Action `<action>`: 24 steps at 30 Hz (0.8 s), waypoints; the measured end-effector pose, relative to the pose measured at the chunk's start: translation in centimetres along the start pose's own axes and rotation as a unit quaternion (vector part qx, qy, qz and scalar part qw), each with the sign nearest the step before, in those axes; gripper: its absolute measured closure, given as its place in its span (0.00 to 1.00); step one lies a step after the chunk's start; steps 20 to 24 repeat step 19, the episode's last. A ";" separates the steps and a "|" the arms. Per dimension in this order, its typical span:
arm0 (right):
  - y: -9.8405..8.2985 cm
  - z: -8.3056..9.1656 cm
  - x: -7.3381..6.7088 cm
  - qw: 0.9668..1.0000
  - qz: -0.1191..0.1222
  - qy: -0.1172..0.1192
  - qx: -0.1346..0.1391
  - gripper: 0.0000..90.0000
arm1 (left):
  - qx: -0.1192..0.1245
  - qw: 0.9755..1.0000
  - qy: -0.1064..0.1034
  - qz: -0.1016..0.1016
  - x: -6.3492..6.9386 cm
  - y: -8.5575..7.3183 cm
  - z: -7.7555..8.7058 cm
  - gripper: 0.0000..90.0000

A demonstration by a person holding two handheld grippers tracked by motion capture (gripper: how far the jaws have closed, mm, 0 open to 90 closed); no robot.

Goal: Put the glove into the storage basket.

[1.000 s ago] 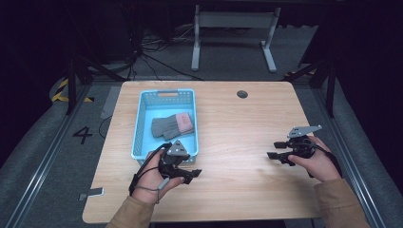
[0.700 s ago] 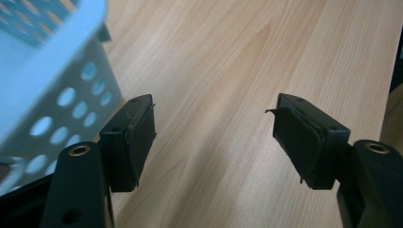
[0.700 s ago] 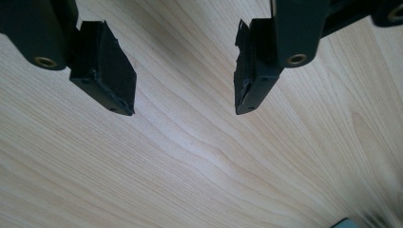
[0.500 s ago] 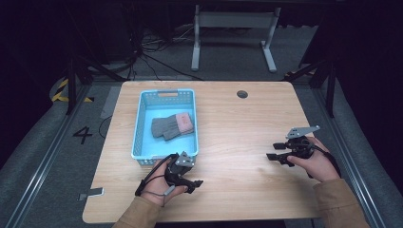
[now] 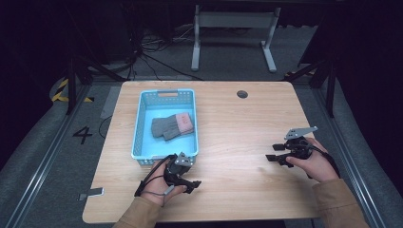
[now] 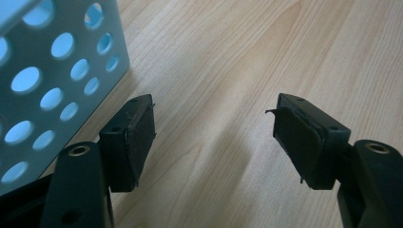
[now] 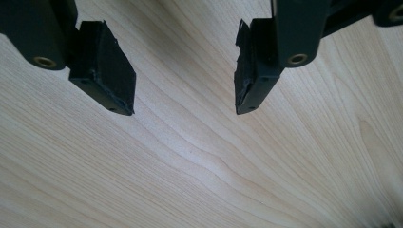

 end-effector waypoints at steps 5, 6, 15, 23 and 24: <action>0.0 0.0 0.0 1.000 0.000 -0.001 0.000 0.44 | -0.001 1.000 0.004 -0.003 0.0 0.0 0.0 0.34; 0.0 0.0 0.0 1.000 0.000 -0.001 0.000 0.44 | -0.005 1.000 0.008 -0.008 0.0 0.0 0.0 0.34; 0.1 -0.1 0.0 1.000 0.000 -0.003 0.000 0.44 | -0.008 1.000 0.019 -0.023 0.0 -0.3 0.0 0.34; 0.2 -0.2 0.0 1.000 0.001 -0.002 -0.001 0.44 | -0.007 0.999 0.021 -0.025 -0.1 -0.5 0.1 0.33; 0.2 -0.2 0.0 1.000 0.001 -0.002 -0.001 0.44 | -0.007 0.999 0.021 -0.025 -0.1 -0.5 0.1 0.33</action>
Point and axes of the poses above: each handheld gripper's, and its own axes: z roughly backward along the jaws, y roughly out of its top, x roughly to its right, the point moved 3 cm from there along -z, roughly forward along the jaws, and after that the axes turned 14 degrees about y, right-handed, at the moved point
